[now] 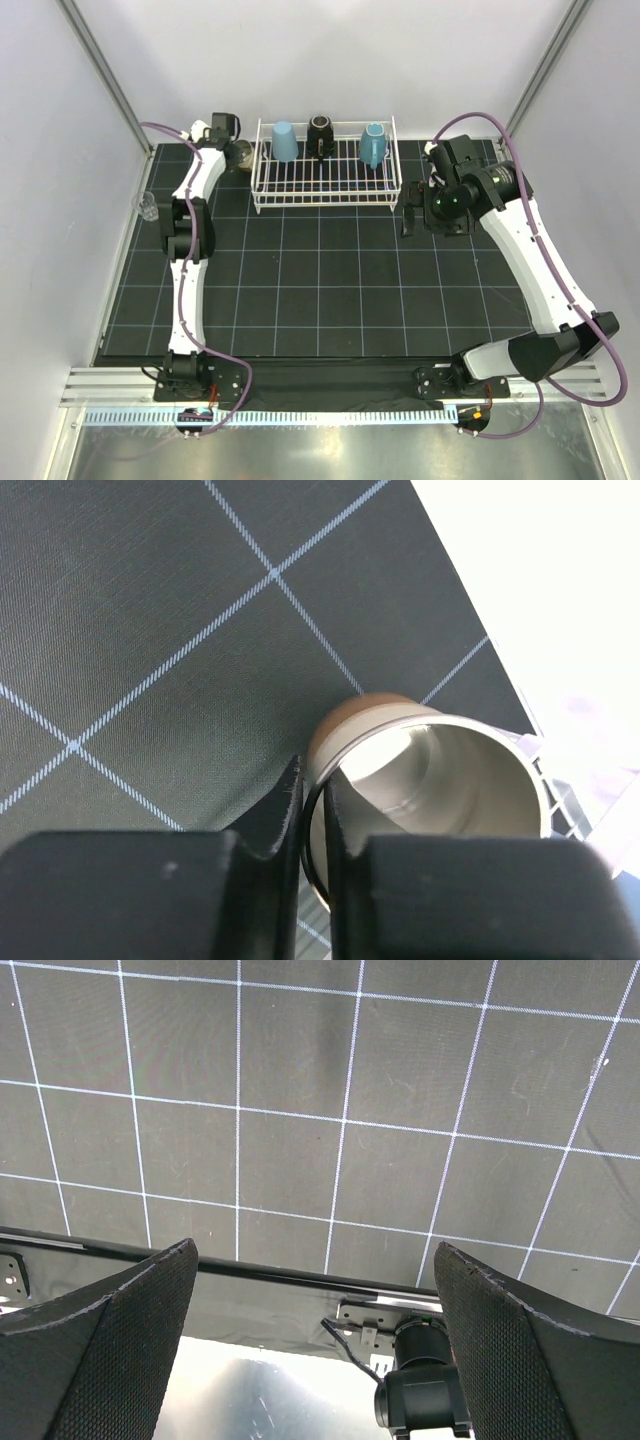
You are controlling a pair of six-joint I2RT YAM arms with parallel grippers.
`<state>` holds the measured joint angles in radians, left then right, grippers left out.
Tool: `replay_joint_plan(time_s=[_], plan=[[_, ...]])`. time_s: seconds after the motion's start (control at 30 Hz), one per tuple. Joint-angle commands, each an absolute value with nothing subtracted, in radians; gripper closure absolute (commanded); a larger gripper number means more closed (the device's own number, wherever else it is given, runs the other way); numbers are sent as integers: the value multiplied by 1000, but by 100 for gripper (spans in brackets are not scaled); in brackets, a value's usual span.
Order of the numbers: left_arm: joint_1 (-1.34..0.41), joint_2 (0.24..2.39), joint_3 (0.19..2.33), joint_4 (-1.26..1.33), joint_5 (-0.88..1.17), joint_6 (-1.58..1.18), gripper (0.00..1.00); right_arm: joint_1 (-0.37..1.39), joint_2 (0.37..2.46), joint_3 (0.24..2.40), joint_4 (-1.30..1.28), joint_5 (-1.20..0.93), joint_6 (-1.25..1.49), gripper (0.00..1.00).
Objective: Load the cups into the dish rack
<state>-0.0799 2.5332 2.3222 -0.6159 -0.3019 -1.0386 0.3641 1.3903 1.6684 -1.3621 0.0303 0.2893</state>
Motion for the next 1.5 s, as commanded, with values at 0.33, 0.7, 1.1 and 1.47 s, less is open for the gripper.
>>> replay_joint_plan(time_s=[0.33, 0.7, 1.1, 1.47], plan=[[-63, 2255, 2272, -713, -328, -983, 100, 360, 1328, 1654, -1378, -60, 270, 0], [-61, 1852, 1984, -779, -193, -1003, 100, 376, 1190, 1461, -1214, -282, 291, 0], [-67, 1170, 1357, -572, 262, -1156, 100, 426, 991, 1310, -994, -501, 369, 0], [-98, 540, 939, -557, 428, -1333, 100, 583, 905, 1023, -709, -787, 641, 0]])
